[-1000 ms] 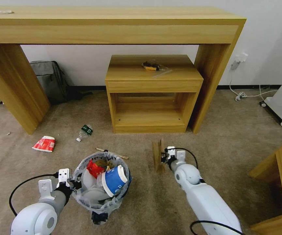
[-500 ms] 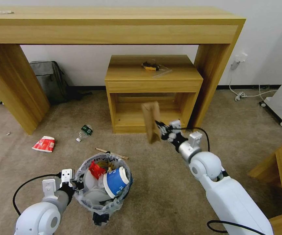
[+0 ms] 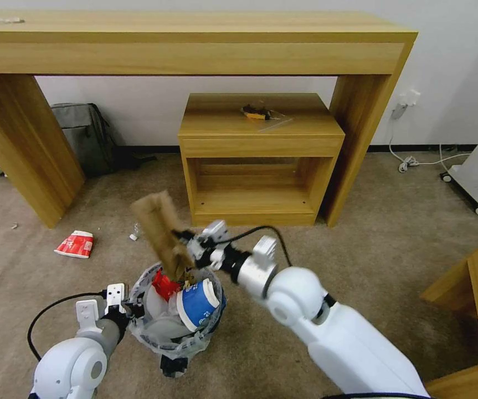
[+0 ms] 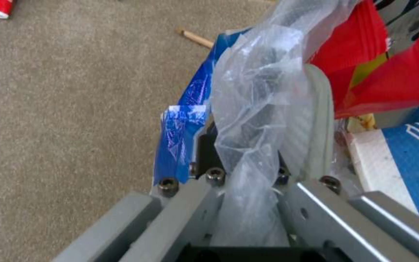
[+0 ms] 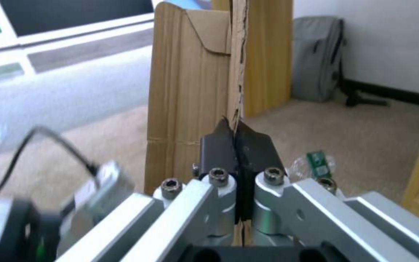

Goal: Pick up the trash bin and place the garbage on the floor into it.

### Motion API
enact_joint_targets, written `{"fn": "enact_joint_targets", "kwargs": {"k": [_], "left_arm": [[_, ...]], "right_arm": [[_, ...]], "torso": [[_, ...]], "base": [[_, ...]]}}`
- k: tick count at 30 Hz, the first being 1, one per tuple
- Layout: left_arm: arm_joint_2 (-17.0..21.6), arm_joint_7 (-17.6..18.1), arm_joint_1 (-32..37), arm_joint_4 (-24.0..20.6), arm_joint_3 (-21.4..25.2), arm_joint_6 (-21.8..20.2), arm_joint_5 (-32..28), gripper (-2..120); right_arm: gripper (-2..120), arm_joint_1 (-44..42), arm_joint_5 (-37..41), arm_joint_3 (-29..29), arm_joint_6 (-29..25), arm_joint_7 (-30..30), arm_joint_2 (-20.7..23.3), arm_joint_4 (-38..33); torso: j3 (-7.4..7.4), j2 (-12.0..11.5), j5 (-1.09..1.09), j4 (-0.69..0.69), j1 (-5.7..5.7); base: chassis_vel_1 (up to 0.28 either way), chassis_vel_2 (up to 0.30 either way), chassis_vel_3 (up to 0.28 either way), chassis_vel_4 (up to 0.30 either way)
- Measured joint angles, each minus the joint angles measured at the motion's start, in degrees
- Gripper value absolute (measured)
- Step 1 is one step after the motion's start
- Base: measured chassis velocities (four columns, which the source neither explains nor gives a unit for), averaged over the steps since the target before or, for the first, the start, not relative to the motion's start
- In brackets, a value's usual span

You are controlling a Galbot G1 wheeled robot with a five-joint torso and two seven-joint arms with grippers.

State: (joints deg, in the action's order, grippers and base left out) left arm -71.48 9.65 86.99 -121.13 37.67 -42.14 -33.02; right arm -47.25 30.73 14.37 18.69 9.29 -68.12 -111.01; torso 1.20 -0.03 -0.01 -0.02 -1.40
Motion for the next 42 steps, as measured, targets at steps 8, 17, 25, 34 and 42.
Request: {"fn": "enact_joint_targets", "kwargs": {"k": [8, 17, 25, 34, 42], "left_arm": [[0.02, -0.03, 0.17, -0.39, 0.18, 0.0, -0.1, 0], [0.27, -0.07, 0.43, -0.99, 0.44, 0.0, -0.54, 0], [0.42, -0.07, 0.53, -1.12, 0.69, -0.02, -0.73, 0], [0.5, -0.09, 0.63, -1.39, 0.97, -0.01, -0.91, 0], [0.25, -0.08, 0.35, -1.15, 0.98, -0.01, -1.58, 0]], "right_arm": [[0, -0.4, -7.05, 1.97, -3.23, 2.88, 0.21, 4.8], [0, -0.41, -18.34, 1.47, -7.69, 6.78, 0.3, 10.13], [0, -1.67, -21.26, 2.44, -8.43, 7.69, 1.11, 10.72], [22, -1.55, -19.6, 1.65, -7.58, 4.59, 1.1, 9.48], [52, -2.22, -18.02, -1.13, -7.13, 3.21, 2.94, 6.39]], "torso": [[0.0, 0.0, 0.0, -0.01, 0.0], [0.0, 0.0, 0.0, 0.0, 0.0], [0.0, 0.0, 0.0, 0.0, 0.0], [0.0, 0.0, 0.0, 0.0, 0.0], [0.0, 0.0, 0.0, -0.01, 0.0]], "base": [[0.0, 0.0, 0.0, 0.0], [0.0, 0.0, 0.0, 0.0], [0.0, 0.0, 0.0, 0.0], [0.0, 0.0, 0.0, 0.0], [0.0, 0.0, 0.0, 0.0]]}}
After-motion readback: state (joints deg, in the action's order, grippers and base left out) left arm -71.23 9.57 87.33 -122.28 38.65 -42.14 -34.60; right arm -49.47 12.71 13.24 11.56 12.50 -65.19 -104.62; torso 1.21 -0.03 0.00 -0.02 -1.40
